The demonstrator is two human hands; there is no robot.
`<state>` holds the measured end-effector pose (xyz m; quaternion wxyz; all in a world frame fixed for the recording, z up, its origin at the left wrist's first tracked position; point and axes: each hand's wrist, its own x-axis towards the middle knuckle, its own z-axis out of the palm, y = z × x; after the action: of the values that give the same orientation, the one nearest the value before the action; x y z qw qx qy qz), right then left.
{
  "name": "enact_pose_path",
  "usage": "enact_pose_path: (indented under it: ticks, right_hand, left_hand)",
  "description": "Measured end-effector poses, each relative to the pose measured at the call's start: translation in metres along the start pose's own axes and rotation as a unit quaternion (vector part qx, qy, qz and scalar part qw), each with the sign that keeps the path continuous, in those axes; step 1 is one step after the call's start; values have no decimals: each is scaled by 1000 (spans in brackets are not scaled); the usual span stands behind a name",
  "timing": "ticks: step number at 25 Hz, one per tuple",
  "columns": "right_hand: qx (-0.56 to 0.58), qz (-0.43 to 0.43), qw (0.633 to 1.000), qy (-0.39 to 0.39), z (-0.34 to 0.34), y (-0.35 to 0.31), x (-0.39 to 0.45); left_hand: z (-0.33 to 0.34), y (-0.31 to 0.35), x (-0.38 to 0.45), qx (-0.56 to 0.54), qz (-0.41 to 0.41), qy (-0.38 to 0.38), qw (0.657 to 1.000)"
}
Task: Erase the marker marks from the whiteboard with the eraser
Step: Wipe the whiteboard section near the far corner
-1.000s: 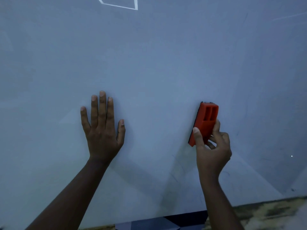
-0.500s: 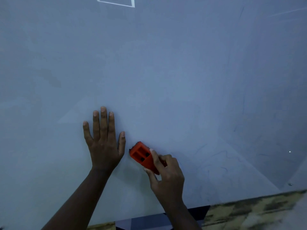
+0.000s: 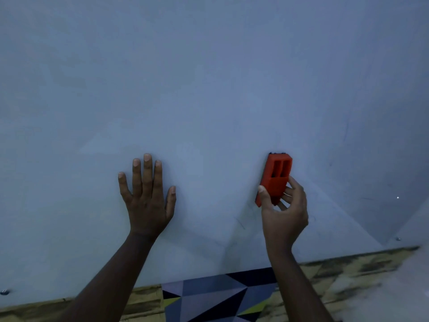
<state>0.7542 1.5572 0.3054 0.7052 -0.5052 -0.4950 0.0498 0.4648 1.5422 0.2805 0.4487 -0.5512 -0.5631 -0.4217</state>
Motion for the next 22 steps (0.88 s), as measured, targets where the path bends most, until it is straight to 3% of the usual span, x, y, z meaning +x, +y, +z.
enact_pose_path:
  ticks: [3, 7, 12, 14, 17, 19, 22]
  right_hand:
    - [-27, -71, 994, -82, 11, 4, -41]
    - [-158, -180, 942, -236, 21, 39, -117]
    - [-197, -222, 901, -316, 17, 76, -155]
    - [-179, -188, 925, -277, 14, 71, -145]
    - [-54, 0, 989, -140, 10, 51, -96]
    - [45, 89, 993, -56, 3, 38, -59]
    - [79, 112, 990, -35, -5, 28, -33]
  left_hand:
    - [3, 2, -10, 0, -5, -6, 1000]
    - [4, 3, -21, 1, -5, -14, 1000]
    - [4, 4, -32, -4, -5, -26, 1000]
    - [4, 3, -37, -6, -3, -31, 999]
    - [5, 4, -44, -7, -3, -37, 999]
    - [5, 6, -49, -12, -9, -40, 999]
    - [5, 8, -57, -21, -17, -47, 999]
